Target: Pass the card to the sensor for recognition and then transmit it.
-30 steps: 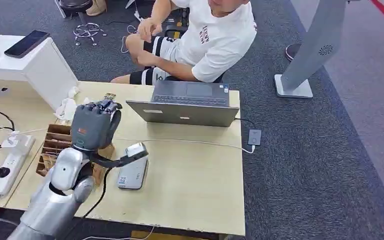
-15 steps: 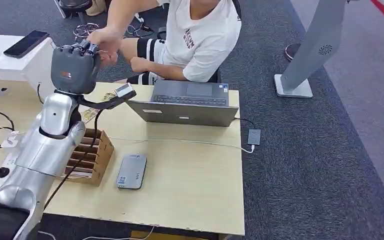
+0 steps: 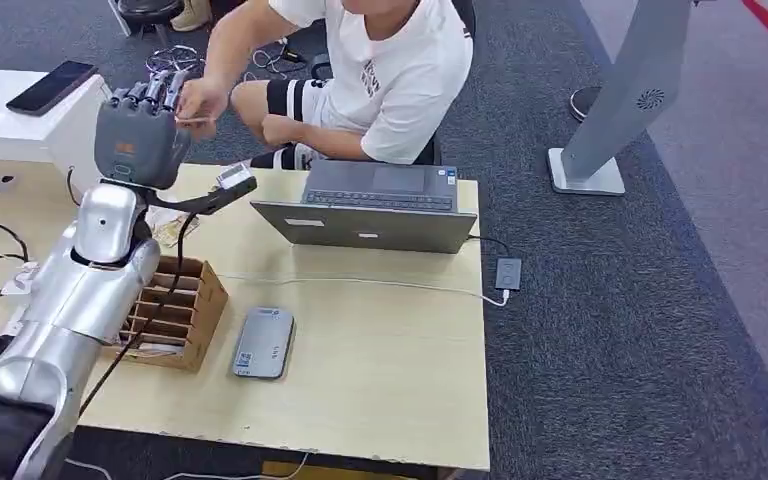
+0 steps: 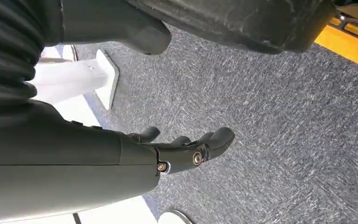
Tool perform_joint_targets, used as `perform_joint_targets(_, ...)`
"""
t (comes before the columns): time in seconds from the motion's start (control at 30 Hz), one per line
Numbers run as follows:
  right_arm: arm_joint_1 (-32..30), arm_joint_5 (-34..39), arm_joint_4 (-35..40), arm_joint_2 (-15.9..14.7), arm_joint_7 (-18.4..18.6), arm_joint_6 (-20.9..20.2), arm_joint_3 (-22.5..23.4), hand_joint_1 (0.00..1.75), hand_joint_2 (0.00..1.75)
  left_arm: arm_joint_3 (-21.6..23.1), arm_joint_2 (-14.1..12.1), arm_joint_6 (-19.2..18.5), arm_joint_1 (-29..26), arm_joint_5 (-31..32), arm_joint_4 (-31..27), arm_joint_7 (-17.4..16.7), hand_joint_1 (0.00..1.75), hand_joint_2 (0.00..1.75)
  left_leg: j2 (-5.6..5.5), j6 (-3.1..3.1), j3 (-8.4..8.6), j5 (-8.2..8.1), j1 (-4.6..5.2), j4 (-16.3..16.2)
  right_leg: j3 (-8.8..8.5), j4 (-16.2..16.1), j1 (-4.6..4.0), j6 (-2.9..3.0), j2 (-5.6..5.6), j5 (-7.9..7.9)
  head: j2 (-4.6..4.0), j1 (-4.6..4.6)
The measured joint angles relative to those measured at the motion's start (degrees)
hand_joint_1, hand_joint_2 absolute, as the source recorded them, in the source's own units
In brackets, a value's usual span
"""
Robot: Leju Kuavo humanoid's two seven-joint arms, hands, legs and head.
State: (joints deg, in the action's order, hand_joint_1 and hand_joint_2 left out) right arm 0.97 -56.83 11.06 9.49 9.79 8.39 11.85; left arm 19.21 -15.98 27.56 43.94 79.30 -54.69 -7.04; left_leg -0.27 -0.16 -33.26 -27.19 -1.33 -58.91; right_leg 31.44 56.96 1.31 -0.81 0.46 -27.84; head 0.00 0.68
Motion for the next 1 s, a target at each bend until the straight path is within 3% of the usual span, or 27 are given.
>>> perform_joint_targets(0.13, 0.0, -0.6, 0.0, 0.0, 0.2, 0.0, 0.0, 0.00, 1.75, -0.1, -0.5, 1.8, -1.7, 0.1, -0.7, 0.7, 0.00, 1.75, 0.02, 0.00, 0.01, 0.00, 0.01, 0.0, -0.01, 0.0, 0.00, 0.00, 0.02, 0.00, -0.02, 0.00)
perform_joint_targets(0.27, -0.1, 0.1, 0.0, 0.0, 0.3, 0.4, 0.1, 0.00, 1.75, -0.9, -1.8, 3.5, -8.8, -3.1, -8.9, 2.9, 0.00, 1.75, 0.08, -0.02, -0.01, -0.04, 0.01, 0.0, 0.00, 0.0, 0.01, 0.00, 0.09, -0.01, -0.02, 0.02)
perform_joint_targets(0.47, -1.0, 1.5, 0.0, 0.5, 0.8, 2.3, 1.6, 0.00, 1.75, -7.4, -7.2, 4.0, -34.7, -8.5, -34.6, 6.9, 0.00, 1.75, 0.72, -0.12, 0.17, -0.42, 0.02, 0.1, 0.11, 0.0, 0.01, 0.10, 0.75, -0.25, -0.02, -0.09)
perform_joint_targets(0.6, -1.5, 2.1, 0.0, 0.7, 0.9, 2.6, 2.8, 0.00, 1.75, -11.9, -8.5, 5.0, -50.7, -8.4, -47.7, 8.4, 0.00, 1.75, 0.61, -0.09, 0.13, -0.52, 0.01, 0.1, 0.14, 0.0, 0.01, 0.05, 0.61, -0.45, -0.02, -0.09)
perform_joint_targets(0.83, -1.6, 3.2, 0.0, 1.0, 1.0, 2.8, 4.4, 0.00, 1.75, -15.1, -8.8, 4.5, -64.5, -6.1, -59.2, 7.5, 0.00, 1.75, 0.41, -0.07, 0.11, -0.52, 0.01, 0.1, 0.05, 0.0, 0.01, 0.08, 0.33, -0.48, -0.02, -0.09)
perform_joint_targets(1.0, -1.6, 3.2, 0.0, 1.1, 1.0, 3.1, 5.3, 0.00, 1.75, -15.3, -8.8, 4.0, -68.4, -5.8, -62.8, 6.5, 0.00, 1.75, 0.22, -0.08, 0.12, -0.48, 0.01, 0.1, -0.05, 0.0, 0.00, 0.08, 0.11, -0.48, 0.00, -0.09)
